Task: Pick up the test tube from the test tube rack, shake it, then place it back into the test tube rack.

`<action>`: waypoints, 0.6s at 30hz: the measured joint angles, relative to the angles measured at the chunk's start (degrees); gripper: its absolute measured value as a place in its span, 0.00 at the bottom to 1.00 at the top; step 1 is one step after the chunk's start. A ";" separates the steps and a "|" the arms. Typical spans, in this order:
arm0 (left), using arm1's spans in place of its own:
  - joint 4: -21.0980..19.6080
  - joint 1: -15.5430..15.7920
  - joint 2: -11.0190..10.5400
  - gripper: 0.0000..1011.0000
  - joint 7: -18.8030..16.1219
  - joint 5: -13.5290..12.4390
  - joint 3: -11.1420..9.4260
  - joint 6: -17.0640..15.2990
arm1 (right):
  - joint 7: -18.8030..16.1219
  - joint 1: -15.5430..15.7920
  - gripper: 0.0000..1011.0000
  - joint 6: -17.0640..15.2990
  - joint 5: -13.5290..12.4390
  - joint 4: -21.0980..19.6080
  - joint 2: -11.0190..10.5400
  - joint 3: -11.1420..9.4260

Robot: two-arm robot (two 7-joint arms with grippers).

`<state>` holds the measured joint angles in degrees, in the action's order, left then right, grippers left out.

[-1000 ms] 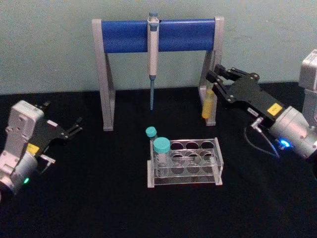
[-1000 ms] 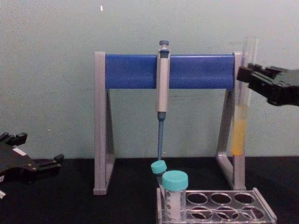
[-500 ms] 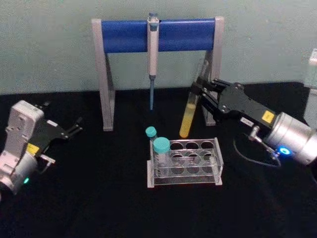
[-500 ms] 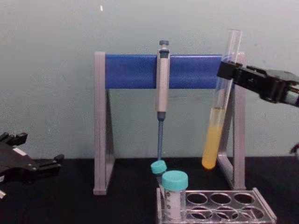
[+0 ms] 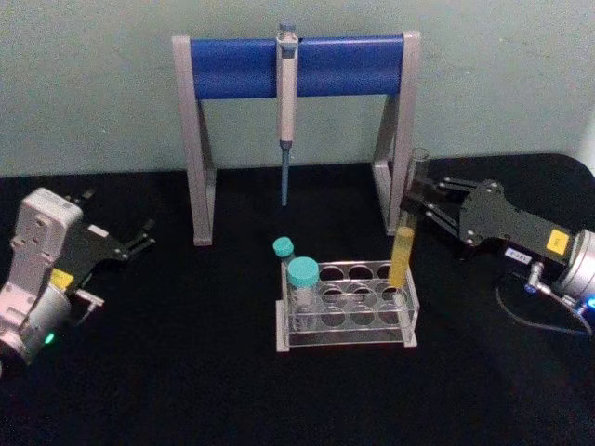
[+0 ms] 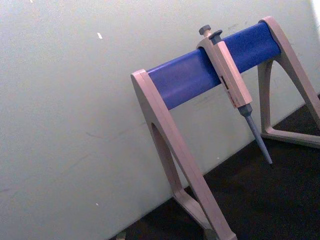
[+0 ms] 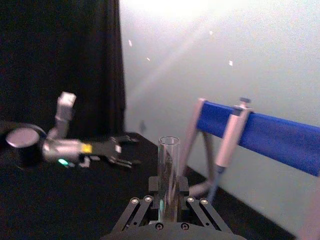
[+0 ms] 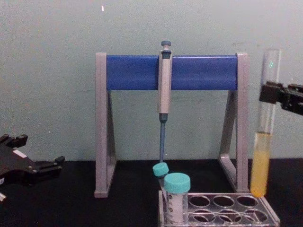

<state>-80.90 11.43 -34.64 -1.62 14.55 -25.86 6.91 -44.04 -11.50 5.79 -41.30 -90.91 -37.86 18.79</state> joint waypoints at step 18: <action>0.00 0.00 0.00 0.99 0.00 0.00 0.00 0.00 | 14.89 -2.35 0.21 3.58 12.67 1.95 5.89 -0.65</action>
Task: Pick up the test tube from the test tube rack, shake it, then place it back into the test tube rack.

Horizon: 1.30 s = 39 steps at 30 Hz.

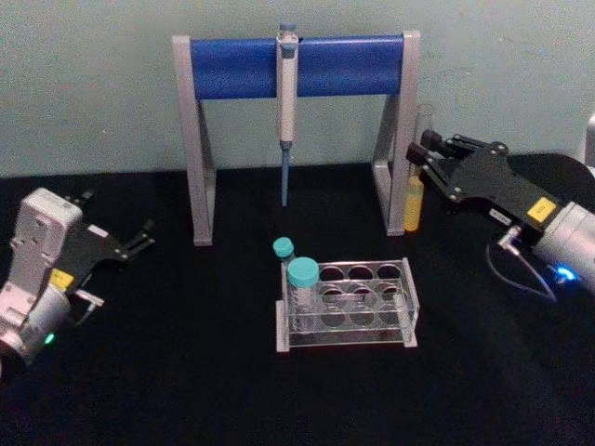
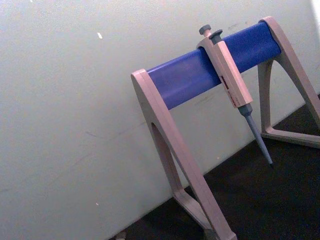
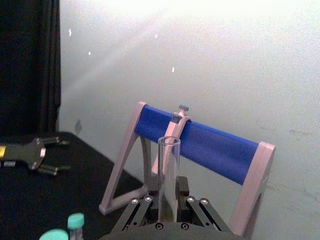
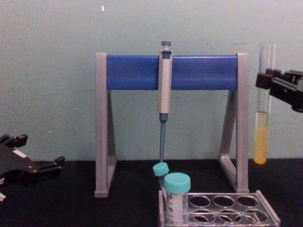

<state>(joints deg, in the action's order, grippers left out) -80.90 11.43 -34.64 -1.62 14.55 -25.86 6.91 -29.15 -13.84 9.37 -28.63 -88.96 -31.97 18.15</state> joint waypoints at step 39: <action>0.00 0.00 0.00 0.99 0.00 0.00 0.00 0.00 | -12.83 -1.51 0.21 0.48 -10.76 3.51 -0.36 3.44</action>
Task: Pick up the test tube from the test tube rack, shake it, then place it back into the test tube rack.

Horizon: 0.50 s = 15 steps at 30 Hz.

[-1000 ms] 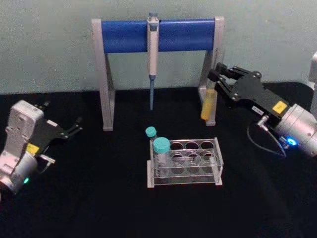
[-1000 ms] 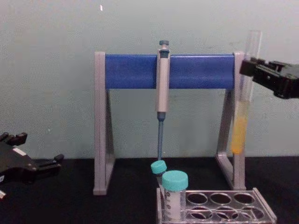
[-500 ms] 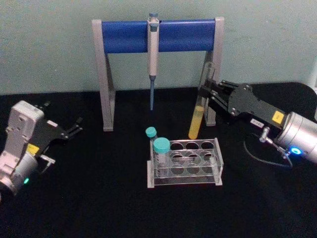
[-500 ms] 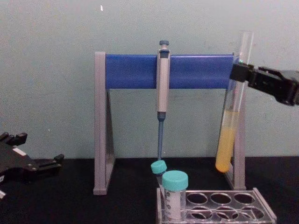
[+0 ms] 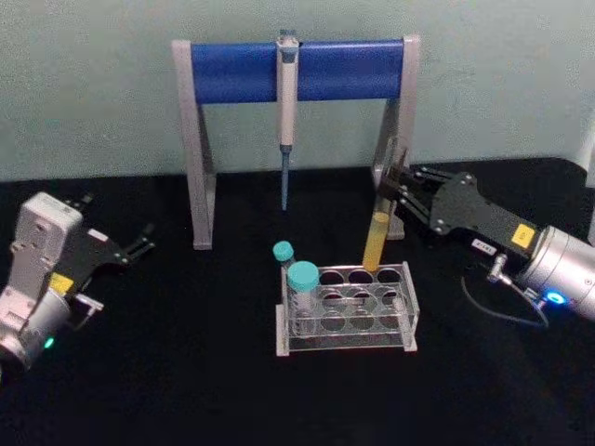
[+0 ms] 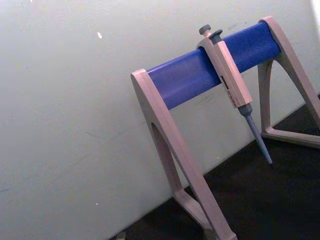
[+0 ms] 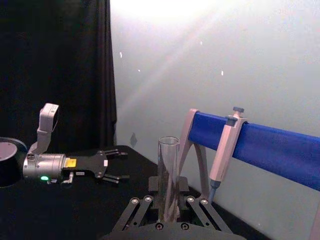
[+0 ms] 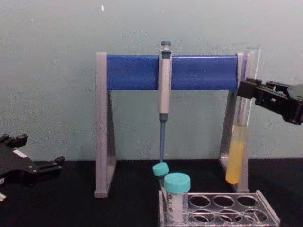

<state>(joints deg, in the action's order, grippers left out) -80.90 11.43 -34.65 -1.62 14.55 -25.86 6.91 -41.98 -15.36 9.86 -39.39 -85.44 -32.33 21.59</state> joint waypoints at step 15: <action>0.00 0.00 0.00 0.99 0.00 0.00 0.00 0.00 | 1.42 -0.35 0.21 1.03 1.99 1.18 1.03 0.83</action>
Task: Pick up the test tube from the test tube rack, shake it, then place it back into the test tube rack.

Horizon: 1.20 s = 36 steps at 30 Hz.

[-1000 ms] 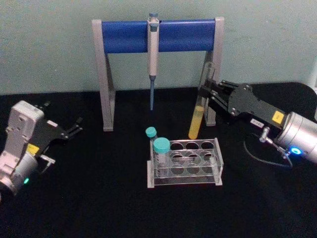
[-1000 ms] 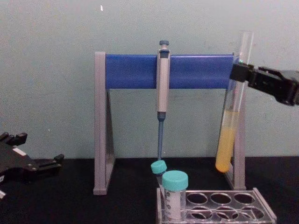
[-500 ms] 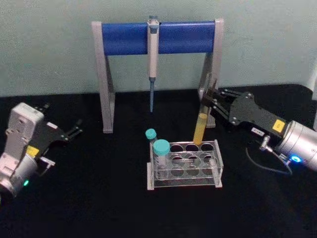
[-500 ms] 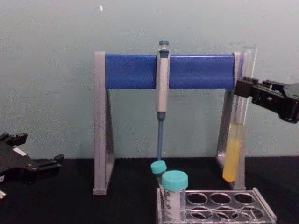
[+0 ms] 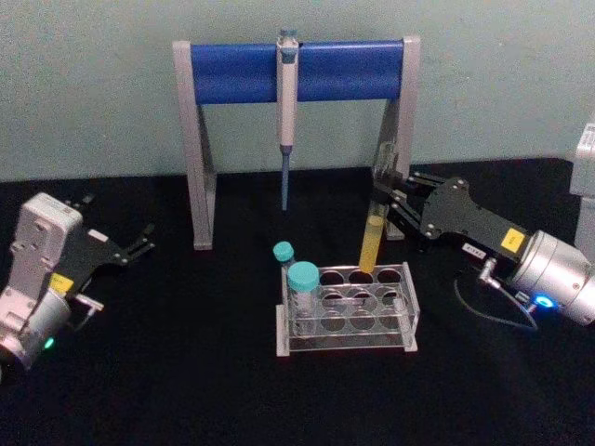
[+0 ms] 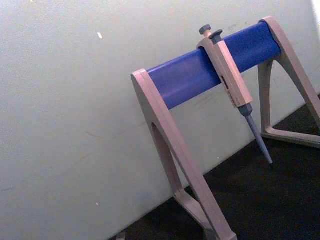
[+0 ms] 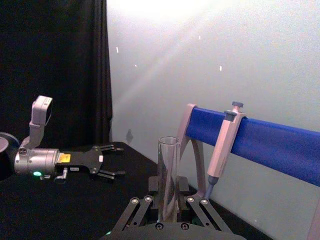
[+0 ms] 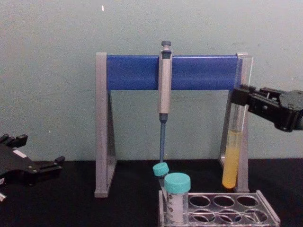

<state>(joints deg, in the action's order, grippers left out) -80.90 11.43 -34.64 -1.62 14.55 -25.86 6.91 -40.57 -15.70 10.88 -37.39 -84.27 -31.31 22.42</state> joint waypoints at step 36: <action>0.00 0.00 0.00 0.99 0.00 0.00 0.00 0.00 | 1.10 -2.14 0.21 -0.57 4.82 6.68 3.34 2.25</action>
<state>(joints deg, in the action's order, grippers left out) -80.90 11.43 -34.65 -1.62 14.55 -25.86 6.91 -39.46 -17.84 10.31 -32.57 -77.59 -27.97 24.67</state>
